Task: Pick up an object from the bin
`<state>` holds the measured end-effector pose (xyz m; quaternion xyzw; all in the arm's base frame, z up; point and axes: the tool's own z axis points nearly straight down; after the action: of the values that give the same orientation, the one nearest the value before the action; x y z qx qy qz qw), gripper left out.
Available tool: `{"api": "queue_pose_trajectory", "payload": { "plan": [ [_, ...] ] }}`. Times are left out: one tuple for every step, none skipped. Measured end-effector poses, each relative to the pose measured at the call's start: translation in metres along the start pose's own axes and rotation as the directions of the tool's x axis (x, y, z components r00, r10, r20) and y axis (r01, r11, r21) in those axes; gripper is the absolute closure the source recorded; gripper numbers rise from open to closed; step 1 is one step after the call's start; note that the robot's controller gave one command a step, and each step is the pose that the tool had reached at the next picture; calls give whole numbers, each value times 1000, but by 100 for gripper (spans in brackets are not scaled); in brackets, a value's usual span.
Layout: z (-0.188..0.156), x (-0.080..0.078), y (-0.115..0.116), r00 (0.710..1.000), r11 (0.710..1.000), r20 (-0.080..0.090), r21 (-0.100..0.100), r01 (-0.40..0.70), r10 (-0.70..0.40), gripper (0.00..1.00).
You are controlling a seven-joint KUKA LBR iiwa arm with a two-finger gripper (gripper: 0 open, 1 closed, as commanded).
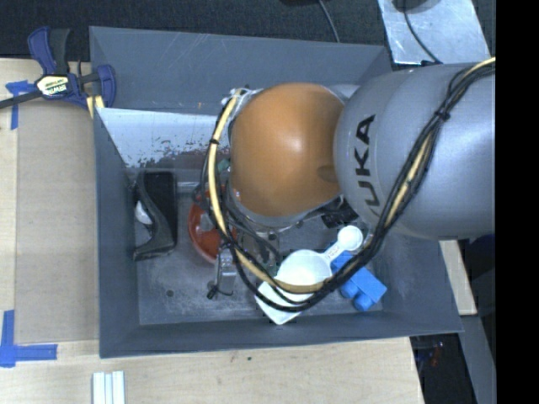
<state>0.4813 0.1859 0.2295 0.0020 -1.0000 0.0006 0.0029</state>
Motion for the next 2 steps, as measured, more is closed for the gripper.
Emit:
{"api": "queue_pose_trajectory", "payload": {
  "plan": [
    [-5, -2, -1, 1000, 1000, 8, -2, -4, 4, 0],
    [126, -61, -87, 960, 960, 11, 1, 281, -281, 0]
  ]
}}
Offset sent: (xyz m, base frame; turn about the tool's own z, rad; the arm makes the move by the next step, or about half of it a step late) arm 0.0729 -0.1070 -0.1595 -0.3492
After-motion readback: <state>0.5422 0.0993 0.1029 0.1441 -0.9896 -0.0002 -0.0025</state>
